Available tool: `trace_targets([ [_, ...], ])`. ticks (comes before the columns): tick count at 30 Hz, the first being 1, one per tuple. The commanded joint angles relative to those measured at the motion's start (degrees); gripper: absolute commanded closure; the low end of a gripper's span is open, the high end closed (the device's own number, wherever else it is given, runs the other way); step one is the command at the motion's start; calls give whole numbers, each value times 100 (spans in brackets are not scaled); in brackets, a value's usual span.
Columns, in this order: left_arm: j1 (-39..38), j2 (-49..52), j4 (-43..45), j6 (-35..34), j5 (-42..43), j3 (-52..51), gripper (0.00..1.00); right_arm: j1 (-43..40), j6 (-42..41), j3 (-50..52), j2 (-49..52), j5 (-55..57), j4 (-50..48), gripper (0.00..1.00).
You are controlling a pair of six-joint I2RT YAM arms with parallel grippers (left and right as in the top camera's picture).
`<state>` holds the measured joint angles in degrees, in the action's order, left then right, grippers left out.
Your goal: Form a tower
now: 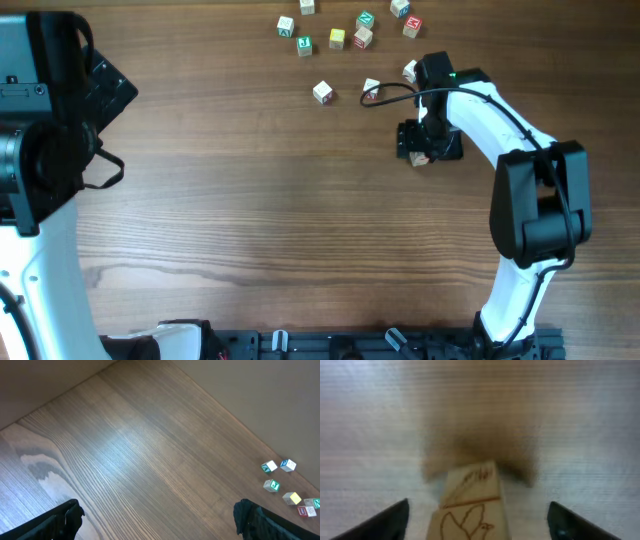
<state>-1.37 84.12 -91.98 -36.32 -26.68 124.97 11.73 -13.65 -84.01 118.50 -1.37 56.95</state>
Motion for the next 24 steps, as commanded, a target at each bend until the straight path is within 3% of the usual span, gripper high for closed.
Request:
trace_targets([
  [1, 42, 44, -2, -15, 24, -13, 0, 20, -4, -234, 96, -22, 339, 0],
  [5, 42, 44, -2, -15, 26, -13, 0, 20, -162, -1108, 63, -28, 935, 0],
  [11, 42, 44, -7, -13, 24, -13, 0, 20, -382, -1714, 55, -42, 1071, 0],
  [14, 42, 44, -7, -15, 26, -13, 0, 20, -1342, -2194, 52, 157, 1578, 0],
  [17, 42, 44, -7, -13, 24, -13, 0, -20, -2938, -2844, 52, 319, 2369, 0],
  [20, 42, 44, -7, -13, 24, -13, 0, -17, -3954, -2927, 42, -328, 2612, 0],
  [22, 42, 44, -7, -13, 24, -13, 0, -7, -3893, -2914, 42, -1248, 2448, 0],
  [24, 42, 44, -7, -13, 24, -13, 0, -17, -3056, -2914, 42, -1276, 2461, 0],
])
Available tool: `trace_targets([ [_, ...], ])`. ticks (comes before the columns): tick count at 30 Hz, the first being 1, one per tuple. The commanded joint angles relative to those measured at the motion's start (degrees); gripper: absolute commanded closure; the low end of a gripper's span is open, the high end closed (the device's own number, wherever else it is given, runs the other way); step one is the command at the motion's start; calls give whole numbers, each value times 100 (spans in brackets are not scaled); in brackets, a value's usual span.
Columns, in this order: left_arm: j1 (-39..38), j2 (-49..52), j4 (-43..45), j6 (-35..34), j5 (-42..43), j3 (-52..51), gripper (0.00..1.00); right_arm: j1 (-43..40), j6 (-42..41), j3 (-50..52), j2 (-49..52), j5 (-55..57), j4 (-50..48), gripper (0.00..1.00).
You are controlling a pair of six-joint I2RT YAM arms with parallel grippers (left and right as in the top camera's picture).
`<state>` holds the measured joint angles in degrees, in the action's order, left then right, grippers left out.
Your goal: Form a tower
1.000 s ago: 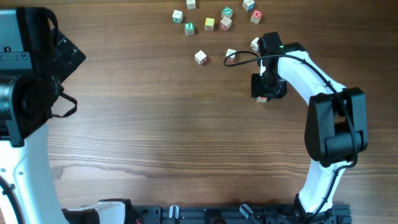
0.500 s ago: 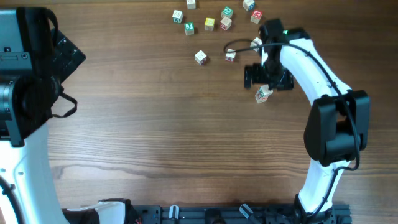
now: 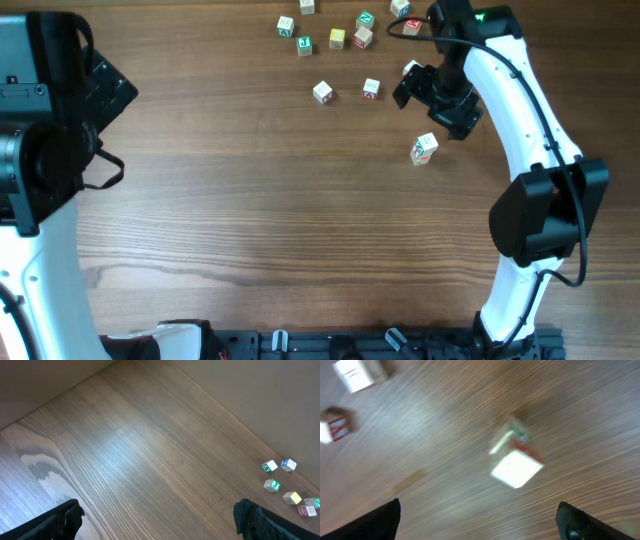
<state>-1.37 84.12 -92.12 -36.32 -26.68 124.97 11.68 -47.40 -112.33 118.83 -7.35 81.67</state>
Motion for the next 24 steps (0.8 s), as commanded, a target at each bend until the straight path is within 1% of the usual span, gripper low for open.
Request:
trace_targets([
  [1, 42, 44, 7, -13, 24, -13, 0, -39, 457, -83, 9, -667, 24, 0],
  [3, 42, 44, 7, -13, 24, -13, 0, -186, 260, -85, -90, -520, 431, 0],
  [5, 42, 44, 7, -11, 24, -13, 0, -319, 55, -85, -387, 33, 793, 0],
  [7, 42, 44, -24, -13, 24, -13, 0, -396, 74, -76, -929, 640, 1051, 0],
  [8, 42, 44, -35, -13, 24, -13, 0, -396, 48, -70, -1178, 748, 1051, 0],
  [9, 42, 44, -33, -13, 26, -13, 0, -393, -127, -68, -1377, 811, 1051, 0],
  [12, 42, 44, -35, -15, 26, -13, 0, -393, -1202, -9, -1814, 1318, 1049, 0],
  [13, 42, 44, -35, -15, 26, -13, 0, -393, -1499, 66, -1827, 1279, 1049, 0],
  [14, 42, 44, -37, -15, 26, -13, 0, -387, -1591, 227, -1788, 1198, 981, 0],
  [16, 42, 44, -74, -15, 26, -13, 0, -378, -1572, 750, -1735, 1029, 629, 0],
  [19, 42, 44, -98, -13, 26, -13, 0, -378, -1558, 1897, -1703, 660, -485, 1],
  [20, 42, 44, -98, -13, 26, -13, 0, -378, -1554, 2343, -1703, 422, -1036, 0],
  [22, 42, 44, -103, -13, 26, -13, 0, -378, -1401, 2874, -1700, 179, -1845, 0],
  [24, 42, 44, -116, -13, 26, -13, 0, -378, -1412, 3185, -1698, 81, -2304, 0],
])
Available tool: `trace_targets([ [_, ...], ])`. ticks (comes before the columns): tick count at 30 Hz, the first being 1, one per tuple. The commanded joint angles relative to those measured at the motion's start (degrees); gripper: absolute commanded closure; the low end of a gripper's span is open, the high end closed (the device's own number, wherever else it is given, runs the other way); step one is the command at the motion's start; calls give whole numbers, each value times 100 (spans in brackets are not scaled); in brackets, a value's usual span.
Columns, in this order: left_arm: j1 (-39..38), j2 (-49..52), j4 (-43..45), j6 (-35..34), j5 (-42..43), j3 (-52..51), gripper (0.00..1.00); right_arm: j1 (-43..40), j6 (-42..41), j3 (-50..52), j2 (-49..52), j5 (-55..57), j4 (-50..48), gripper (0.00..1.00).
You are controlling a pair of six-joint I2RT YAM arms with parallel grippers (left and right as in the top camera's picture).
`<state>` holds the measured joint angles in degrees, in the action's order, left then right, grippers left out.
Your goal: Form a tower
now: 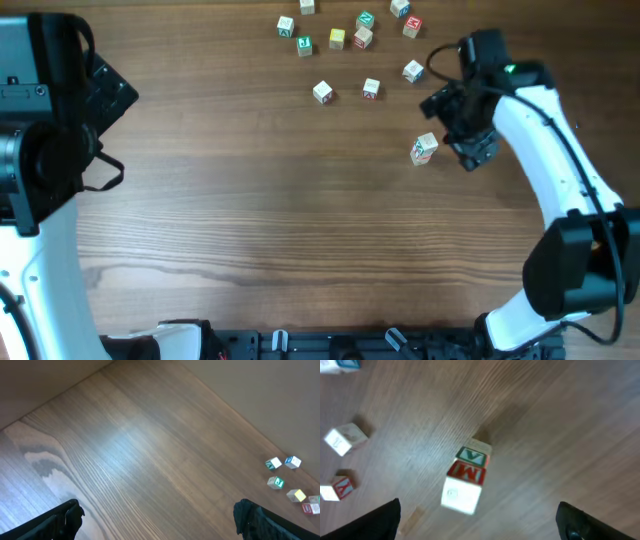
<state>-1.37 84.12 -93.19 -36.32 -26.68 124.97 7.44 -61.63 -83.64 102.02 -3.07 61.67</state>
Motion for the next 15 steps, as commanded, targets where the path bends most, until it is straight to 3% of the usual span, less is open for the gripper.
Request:
trace_targets([
  [1, 42, 44, -11, -13, 26, -13, 0, 46, 11, 330, 13, -345, -391, 0],
  [15, 42, 44, -9, -15, 26, -13, 0, 46, -225, -197, 1294, -621, -404, 1],
])
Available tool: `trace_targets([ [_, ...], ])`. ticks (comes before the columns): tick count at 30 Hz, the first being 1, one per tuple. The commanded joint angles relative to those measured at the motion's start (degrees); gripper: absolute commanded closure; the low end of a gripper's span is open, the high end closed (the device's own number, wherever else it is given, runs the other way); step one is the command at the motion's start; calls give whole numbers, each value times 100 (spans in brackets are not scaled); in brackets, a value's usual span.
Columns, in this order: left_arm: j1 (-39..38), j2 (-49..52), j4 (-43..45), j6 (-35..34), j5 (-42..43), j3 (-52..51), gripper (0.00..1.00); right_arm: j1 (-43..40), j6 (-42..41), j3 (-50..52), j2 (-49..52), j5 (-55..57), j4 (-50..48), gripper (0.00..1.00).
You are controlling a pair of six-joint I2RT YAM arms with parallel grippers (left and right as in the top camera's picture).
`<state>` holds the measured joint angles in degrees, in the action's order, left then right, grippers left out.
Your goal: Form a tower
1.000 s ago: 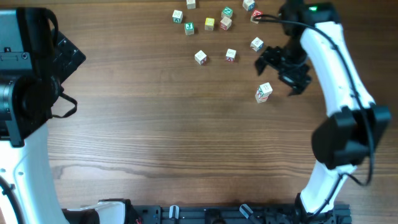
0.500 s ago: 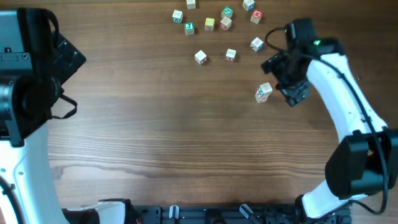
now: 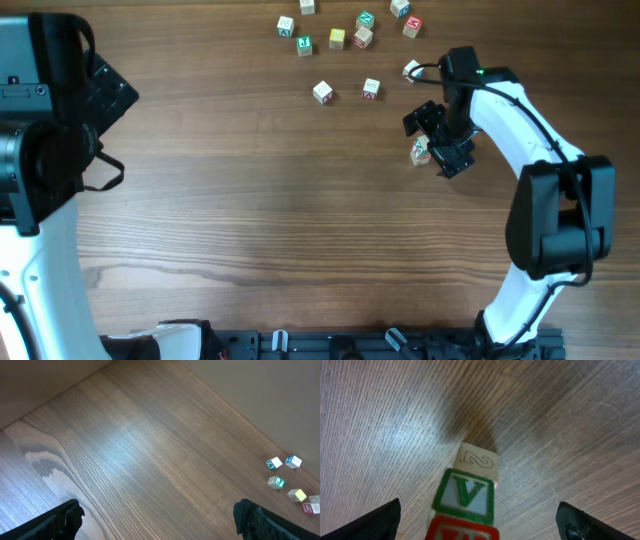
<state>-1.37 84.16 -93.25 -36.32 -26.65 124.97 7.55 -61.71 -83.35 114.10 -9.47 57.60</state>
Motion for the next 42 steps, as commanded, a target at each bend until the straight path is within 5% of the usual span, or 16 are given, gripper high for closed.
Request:
trace_targets([
  [1, 42, 39, -4, -15, 24, -13, 0, 35, -310, -225, 85, 120, -4, 0],
  [34, 42, 39, -2, -15, 24, -13, 0, 214, -920, -225, 557, 369, -424, 6],
  [42, 42, 39, -4, -15, 22, -13, 0, 212, -918, -227, 557, 413, -317, 24],
])
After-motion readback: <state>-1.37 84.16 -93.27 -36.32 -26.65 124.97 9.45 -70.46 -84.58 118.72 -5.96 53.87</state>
